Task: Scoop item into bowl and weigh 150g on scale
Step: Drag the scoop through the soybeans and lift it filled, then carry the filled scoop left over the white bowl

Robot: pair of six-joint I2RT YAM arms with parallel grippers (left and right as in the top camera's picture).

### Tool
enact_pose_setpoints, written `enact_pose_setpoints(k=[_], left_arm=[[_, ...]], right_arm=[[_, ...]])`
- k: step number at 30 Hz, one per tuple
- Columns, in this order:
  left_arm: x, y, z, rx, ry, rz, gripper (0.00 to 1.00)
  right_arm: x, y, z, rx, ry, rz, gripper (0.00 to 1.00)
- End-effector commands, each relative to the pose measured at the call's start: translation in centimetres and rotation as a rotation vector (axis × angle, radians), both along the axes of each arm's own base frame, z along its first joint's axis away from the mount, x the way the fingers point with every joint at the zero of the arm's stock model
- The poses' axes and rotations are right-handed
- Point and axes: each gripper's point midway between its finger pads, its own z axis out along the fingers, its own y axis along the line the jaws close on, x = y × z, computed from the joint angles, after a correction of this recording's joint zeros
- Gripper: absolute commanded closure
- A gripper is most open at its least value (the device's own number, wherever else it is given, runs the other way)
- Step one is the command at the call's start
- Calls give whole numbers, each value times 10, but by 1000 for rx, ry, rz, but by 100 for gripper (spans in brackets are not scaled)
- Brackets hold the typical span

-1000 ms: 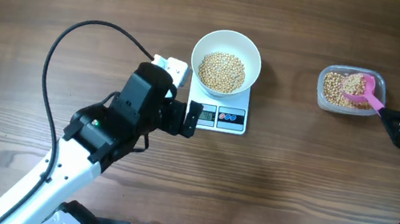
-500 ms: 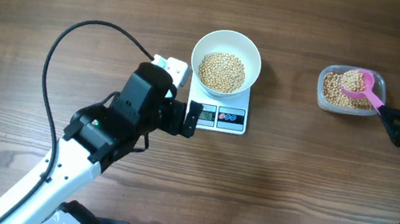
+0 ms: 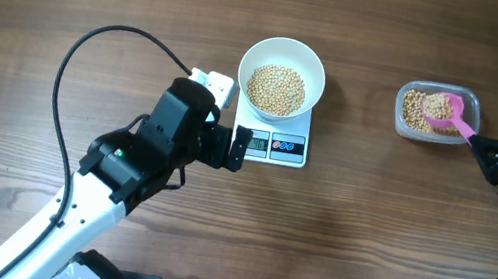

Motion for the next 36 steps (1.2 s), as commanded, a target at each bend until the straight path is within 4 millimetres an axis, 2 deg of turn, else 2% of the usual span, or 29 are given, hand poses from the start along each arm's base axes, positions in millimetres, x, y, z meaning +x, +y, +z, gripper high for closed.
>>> enact_pose_setpoints(k=[1, 6, 15, 21, 25, 30, 36], left_arm=[[1, -4, 4, -9, -3, -11, 0], [1, -4, 4, -9, -4, -11, 0], [1, -4, 4, -9, -3, -11, 0], [1, -4, 4, -9, -4, -11, 0], [1, -4, 4, -9, -4, -11, 0], [1, -4, 4, -9, -4, -12, 0], [1, -4, 4, -9, -4, -11, 0]], right_arm=[[0, -1, -1, 11, 1, -2, 96], [1, 1, 5, 42, -27, 4, 96], [5, 12, 38, 170, -180, 39, 96], [4, 22, 48, 242, -194, 57, 96], [6, 42, 50, 274, -174, 105, 96], [11, 72, 66, 350, -226, 195, 96], [13, 113, 66, 388, -172, 301, 96]])
